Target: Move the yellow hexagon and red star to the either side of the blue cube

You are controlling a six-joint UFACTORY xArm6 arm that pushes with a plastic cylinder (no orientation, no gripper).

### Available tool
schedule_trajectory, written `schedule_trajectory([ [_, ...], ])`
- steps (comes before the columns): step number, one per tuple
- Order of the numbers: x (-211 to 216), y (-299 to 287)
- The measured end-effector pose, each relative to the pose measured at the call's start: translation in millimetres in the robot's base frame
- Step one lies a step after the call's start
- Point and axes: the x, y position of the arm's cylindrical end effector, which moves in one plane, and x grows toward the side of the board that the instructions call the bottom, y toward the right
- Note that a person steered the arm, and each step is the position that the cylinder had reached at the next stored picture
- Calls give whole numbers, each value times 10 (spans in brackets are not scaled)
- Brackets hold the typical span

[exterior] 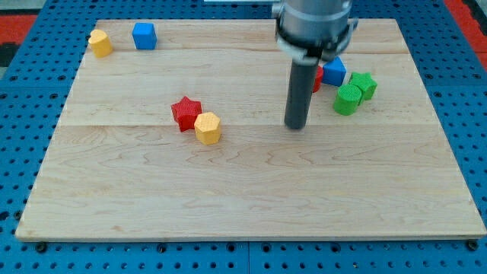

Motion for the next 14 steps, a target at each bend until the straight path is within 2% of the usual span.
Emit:
schedule_trajectory([
  [1, 182, -798],
  [3, -1267, -1918],
  [4, -1518, -2100],
  [5, -1049, -1794],
  [6, -1203, -1438],
  [7, -1610, -1467],
  [8, -2073, -1917],
  [9, -2057, -1229],
  [10, -2357, -1206],
  [11, -2588, -1608],
  [12, -2396, -1892],
  [13, -1941, -1423],
  [14, -1143, -1039],
])
